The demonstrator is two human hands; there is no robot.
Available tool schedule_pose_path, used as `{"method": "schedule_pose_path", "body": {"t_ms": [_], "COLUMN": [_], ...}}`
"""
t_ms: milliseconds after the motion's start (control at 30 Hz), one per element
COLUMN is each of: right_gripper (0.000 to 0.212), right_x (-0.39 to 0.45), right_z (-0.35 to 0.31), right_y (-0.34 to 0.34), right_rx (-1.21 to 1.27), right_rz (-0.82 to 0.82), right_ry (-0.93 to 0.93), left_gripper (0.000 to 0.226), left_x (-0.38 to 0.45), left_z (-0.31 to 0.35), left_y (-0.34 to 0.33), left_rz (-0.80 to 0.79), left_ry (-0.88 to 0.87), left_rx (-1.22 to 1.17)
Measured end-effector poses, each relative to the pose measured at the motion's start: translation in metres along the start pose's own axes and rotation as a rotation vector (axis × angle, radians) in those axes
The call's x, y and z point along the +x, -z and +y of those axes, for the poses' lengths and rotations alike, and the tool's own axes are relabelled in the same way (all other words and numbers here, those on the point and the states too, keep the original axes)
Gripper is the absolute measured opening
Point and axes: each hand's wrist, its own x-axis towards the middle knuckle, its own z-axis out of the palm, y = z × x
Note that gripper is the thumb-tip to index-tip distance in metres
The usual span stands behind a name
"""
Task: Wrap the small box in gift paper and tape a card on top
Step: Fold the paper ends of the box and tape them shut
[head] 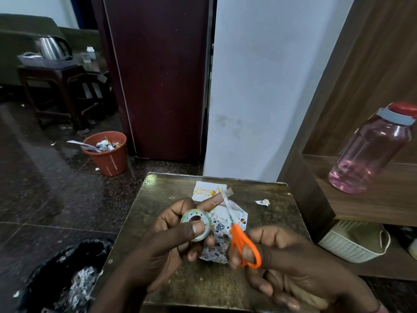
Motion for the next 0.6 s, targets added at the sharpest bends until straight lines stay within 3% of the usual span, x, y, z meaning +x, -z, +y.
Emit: {"method": "schedule_pose_path", "body": {"t_ms": [100, 233, 300, 367, 433, 500, 600], "right_gripper": [0.044, 0.043, 0.030, 0.042, 0.042, 0.031, 0.031], "right_x": [-0.006, -0.002, 0.000, 0.003, 0.007, 0.014, 0.023], "right_z": [0.004, 0.006, 0.015, 0.028, 0.040, 0.046, 0.048], "right_y": [0.011, 0.028, 0.039, 0.051, 0.055, 0.052, 0.048], "right_rx": [0.071, -0.003, -0.264, -0.690, -0.934, -1.025, -1.108], "right_rz": [0.158, 0.706, 0.998, 1.179, 1.226, 1.244, 1.213], "right_ry": [0.217, 0.341, 0.227, -0.012, -0.238, -0.400, -0.501], "left_gripper": [0.031, 0.031, 0.032, 0.033, 0.034, 0.035, 0.035], "left_x": [0.000, 0.002, 0.003, 0.004, 0.005, 0.005, 0.005], "left_z": [0.001, 0.001, 0.000, 0.000, 0.000, 0.000, -0.001], "left_y": [0.001, 0.001, 0.001, 0.000, -0.002, -0.003, -0.005], "left_rz": [0.005, 0.029, 0.042, 0.060, 0.076, 0.086, 0.090], "left_ry": [-0.029, -0.063, -0.073, -0.080, -0.081, -0.078, -0.064], "left_rx": [-0.024, -0.045, -0.060, -0.065, -0.056, -0.042, -0.026]}}
